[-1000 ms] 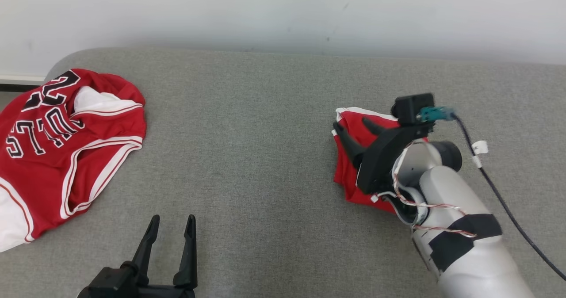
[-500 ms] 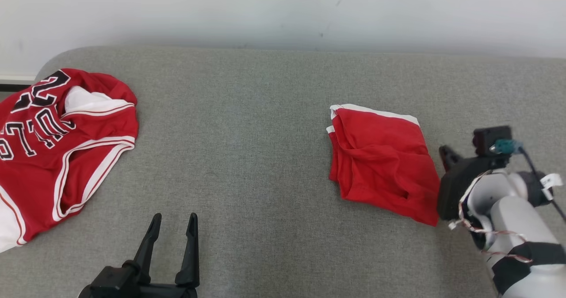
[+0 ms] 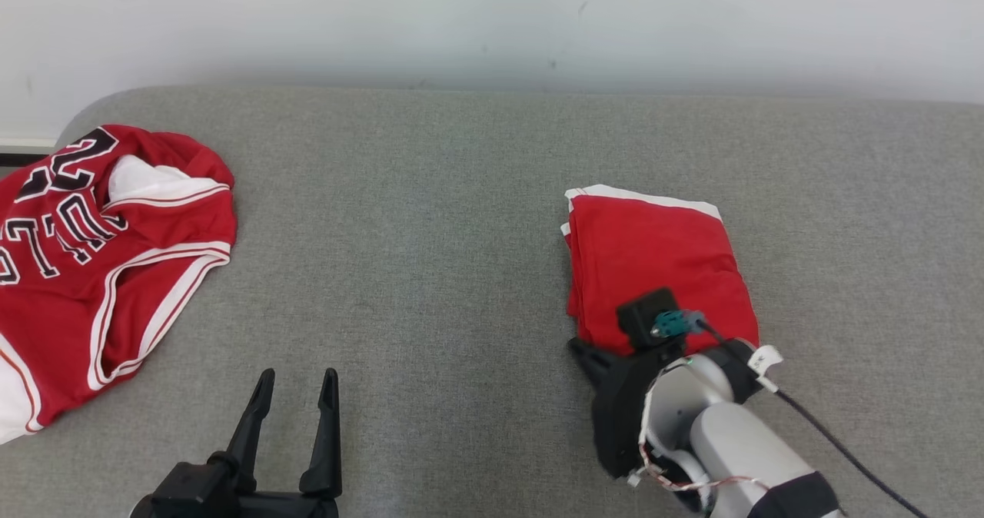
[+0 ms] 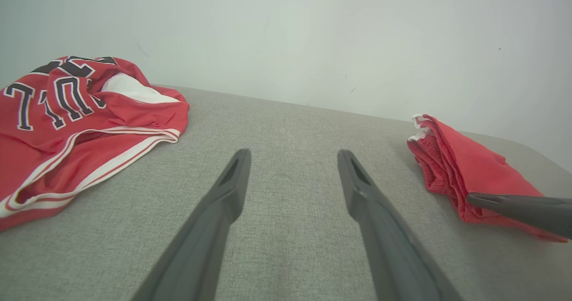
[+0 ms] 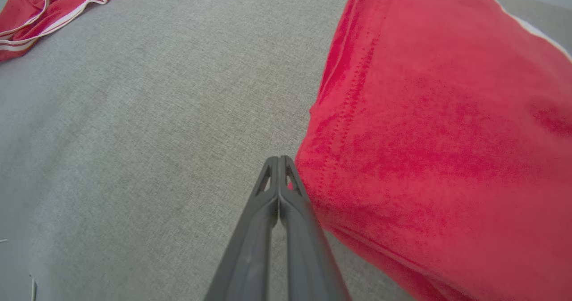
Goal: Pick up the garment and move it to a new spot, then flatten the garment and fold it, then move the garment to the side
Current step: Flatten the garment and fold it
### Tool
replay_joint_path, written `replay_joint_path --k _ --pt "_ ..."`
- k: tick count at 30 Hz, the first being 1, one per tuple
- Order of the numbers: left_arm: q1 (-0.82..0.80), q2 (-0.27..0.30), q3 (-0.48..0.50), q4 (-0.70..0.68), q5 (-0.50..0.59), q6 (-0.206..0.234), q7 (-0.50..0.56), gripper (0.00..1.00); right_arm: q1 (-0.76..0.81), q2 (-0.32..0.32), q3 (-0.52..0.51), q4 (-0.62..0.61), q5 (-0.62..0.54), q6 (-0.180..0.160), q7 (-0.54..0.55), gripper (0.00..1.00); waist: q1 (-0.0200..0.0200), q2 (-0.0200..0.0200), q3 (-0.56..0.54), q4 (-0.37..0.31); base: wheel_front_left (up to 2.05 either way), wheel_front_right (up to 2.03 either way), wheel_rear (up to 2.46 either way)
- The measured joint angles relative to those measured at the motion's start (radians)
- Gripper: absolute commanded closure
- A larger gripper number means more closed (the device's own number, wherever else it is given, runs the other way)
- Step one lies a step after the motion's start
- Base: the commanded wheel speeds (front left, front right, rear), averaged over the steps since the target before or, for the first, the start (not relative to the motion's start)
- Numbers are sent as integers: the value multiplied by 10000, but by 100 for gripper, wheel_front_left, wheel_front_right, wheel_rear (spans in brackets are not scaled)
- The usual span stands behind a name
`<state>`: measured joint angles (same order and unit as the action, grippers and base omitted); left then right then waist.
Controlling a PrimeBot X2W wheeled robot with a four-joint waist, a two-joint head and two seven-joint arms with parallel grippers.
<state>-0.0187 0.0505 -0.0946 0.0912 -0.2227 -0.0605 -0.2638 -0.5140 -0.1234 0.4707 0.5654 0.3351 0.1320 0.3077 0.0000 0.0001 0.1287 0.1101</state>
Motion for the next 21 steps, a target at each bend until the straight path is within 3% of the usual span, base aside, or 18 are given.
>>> replay_joint_path --k 5,9,10,11,12,21 --pt "23 0 25 25 12 19 -2 0 360 67 986 -968 811 0 -121 100 0 0 -148 -62 0 0 0" --pt "42 0 150 75 84 94 -2 0 639 59 681 -1739 970 0 -1168 100 0 0 -321 -120 0 0 0" --pt "58 0 194 88 92 127 0 0 740 54 516 -1898 926 0 -1480 89 0 -1 -370 -143 0 0 0" --pt "75 -2 245 81 105 167 0 0 872 54 272 -2023 874 0 -1770 51 0 0 -420 -167 0 0 0" --pt "86 4 397 63 132 174 -2 0 1160 61 -253 -2228 537 0 -2408 0 0 0 -530 -234 0 0 0" --pt "445 -2 955 6 224 188 -2 0 2805 211 -2671 -2842 -529 -2 -4690 0 0 -1 -1152 -636 0 0 0"
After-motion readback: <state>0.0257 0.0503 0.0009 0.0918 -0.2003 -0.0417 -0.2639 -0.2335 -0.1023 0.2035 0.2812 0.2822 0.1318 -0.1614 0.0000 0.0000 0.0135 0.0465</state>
